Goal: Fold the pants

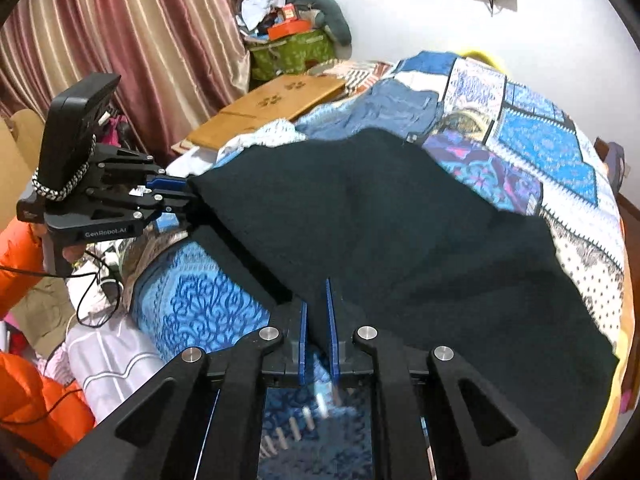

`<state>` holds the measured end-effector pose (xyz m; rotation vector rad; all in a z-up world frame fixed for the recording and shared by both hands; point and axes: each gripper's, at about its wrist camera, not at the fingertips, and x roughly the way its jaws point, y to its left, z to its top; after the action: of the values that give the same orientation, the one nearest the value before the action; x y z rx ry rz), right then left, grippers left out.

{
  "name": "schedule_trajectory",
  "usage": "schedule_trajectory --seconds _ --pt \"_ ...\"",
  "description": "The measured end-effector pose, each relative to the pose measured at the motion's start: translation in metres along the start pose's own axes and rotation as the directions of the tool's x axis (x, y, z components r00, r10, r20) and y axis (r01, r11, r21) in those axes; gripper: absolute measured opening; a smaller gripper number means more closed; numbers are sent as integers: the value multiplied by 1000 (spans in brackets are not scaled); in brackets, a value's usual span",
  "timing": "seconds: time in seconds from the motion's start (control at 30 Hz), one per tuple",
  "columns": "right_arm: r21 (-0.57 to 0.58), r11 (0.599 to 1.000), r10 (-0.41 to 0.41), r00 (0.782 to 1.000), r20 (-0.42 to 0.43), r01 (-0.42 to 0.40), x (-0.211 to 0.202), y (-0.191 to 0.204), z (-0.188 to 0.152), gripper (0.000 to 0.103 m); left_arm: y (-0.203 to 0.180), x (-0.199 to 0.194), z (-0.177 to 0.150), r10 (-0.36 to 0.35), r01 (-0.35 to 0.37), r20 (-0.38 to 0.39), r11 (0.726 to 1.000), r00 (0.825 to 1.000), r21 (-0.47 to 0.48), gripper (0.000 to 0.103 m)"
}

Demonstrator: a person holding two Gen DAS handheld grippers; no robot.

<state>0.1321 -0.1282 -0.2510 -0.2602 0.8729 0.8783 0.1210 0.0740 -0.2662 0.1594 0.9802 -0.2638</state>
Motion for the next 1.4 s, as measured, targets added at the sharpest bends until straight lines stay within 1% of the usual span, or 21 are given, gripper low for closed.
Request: schedule_trajectory --seconds 0.07,0.13,0.17,0.2,0.27,0.33,0.4,0.47,0.57,0.63,0.7,0.83,0.93,1.03,1.13,1.17,1.23,1.27,1.3,1.33,1.4 --pt "23 1000 10 999 -37 -9 10 1 -3 11 1 3 -3 1 -1 -6 1000 1000 -9 15" --pt "38 999 3 999 -53 -1 15 0 -3 12 2 1 -3 5 -5 5 1000 1000 -15 20" --pt "41 999 3 998 -63 0 16 0 -1 17 3 -1 -2 10 -10 4 1000 1000 -14 28" --pt "42 999 11 997 -73 -8 15 -1 1 26 5 -3 -3 18 -18 4 1000 1000 -15 41" --pt "44 999 23 997 -69 -20 9 0 7 34 12 -13 -2 37 -36 35 999 999 -33 52" --pt "23 1000 22 999 -44 -21 0 2 13 36 25 -27 -1 32 -26 76 997 997 -78 53" --pt "6 1000 15 1000 -16 -15 -9 2 23 39 40 -35 2 49 -37 98 991 994 -128 57" --pt "3 1000 13 1000 16 -13 -16 -1 35 44 61 -42 7 92 -69 121 981 988 -182 59" --pt "0 1000 -10 998 63 10 -17 -10 58 45 95 -39 14 165 -132 112 957 980 -257 61" --pt "-2 1000 -28 997 74 28 -11 -17 73 45 119 -29 19 186 -152 86 941 979 -303 61" --pt "-3 999 -37 996 79 37 1 -26 91 45 143 -12 24 189 -162 47 925 981 -343 61" --pt "3 999 -47 997 55 47 34 -45 123 45 180 32 27 153 -157 -42 907 987 -390 61" --pt "25 999 -38 999 7 38 69 -62 145 45 200 71 26 95 -136 -115 894 989 -426 61" --pt "51 999 -10 998 -57 13 108 -75 161 45 206 97 19 31 -99 -154 884 988 -458 61" --pt "91 996 31 991 -130 -19 146 -88 170 45 209 117 13 -58 -26 -161 879 985 -477 61" --pt "103 994 45 988 -151 -30 155 -91 171 45 208 118 13 -67 -14 -155 880 986 -474 60" --pt "125 990 88 976 -199 -64 173 -95 172 45 206 118 13 -98 26 -129 882 987 -471 43" --pt "137 988 106 971 -215 -77 179 -95 172 38 205 118 13 -116 44 -122 878 986 -476 35" --pt "149 987 100 971 -219 -68 184 -94 172 26 205 116 13 -114 46 -115 879 987 -475 24" --pt "142 987 105 967 -230 -74 187 -92 171 22 203 112 14 -106 47 -102 886 989 -462 21" --pt "92 994 85 970 -227 -65 187 -84 172 13 200 104 16 -50 1 -104 904 993 -427 16"
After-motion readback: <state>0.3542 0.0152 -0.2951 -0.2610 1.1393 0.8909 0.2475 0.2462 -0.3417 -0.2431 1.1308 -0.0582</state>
